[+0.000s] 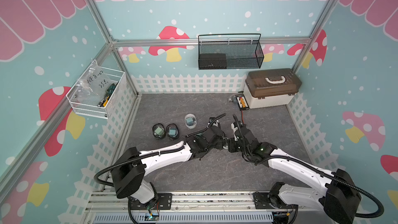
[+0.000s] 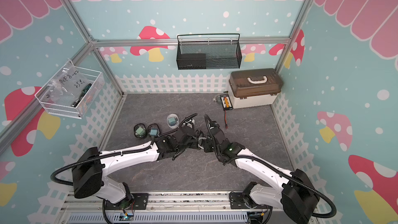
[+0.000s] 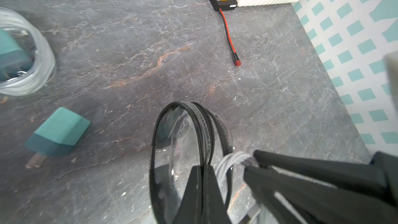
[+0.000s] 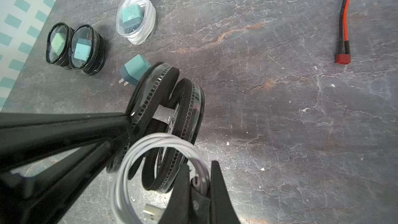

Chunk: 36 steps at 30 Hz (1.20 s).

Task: Pack away charging kits
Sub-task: Place the charging cable in the storage bag.

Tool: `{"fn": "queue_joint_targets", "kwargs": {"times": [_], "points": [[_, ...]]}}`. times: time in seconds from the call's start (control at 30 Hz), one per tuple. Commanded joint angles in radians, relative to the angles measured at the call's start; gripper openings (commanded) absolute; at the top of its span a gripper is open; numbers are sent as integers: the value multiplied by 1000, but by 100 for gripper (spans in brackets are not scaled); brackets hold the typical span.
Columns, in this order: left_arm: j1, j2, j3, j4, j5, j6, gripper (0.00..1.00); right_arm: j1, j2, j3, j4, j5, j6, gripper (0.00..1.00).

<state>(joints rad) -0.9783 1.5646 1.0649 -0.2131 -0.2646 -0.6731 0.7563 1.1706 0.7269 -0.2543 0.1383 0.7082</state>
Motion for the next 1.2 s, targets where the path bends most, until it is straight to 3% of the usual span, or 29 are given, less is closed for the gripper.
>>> {"fn": "queue_joint_targets", "kwargs": {"times": [0.0,0.17,0.37,0.67,1.03,1.17], "points": [[-6,29,35,33,34,12,0,11,27,15,17,40,35,0],[-5,12,10,62,70,-9,0,9,110,59,-45,142,61,0],[-6,-41,-57,106,101,-55,0,-1,203,89,-42,179,79,0],[-6,-13,-147,276,211,-118,0,-3,232,73,60,122,92,0],[11,-21,-167,314,148,-112,0,-2,305,87,76,100,99,0],[19,-30,-183,337,143,-114,0,-3,316,98,75,97,96,15]]}}
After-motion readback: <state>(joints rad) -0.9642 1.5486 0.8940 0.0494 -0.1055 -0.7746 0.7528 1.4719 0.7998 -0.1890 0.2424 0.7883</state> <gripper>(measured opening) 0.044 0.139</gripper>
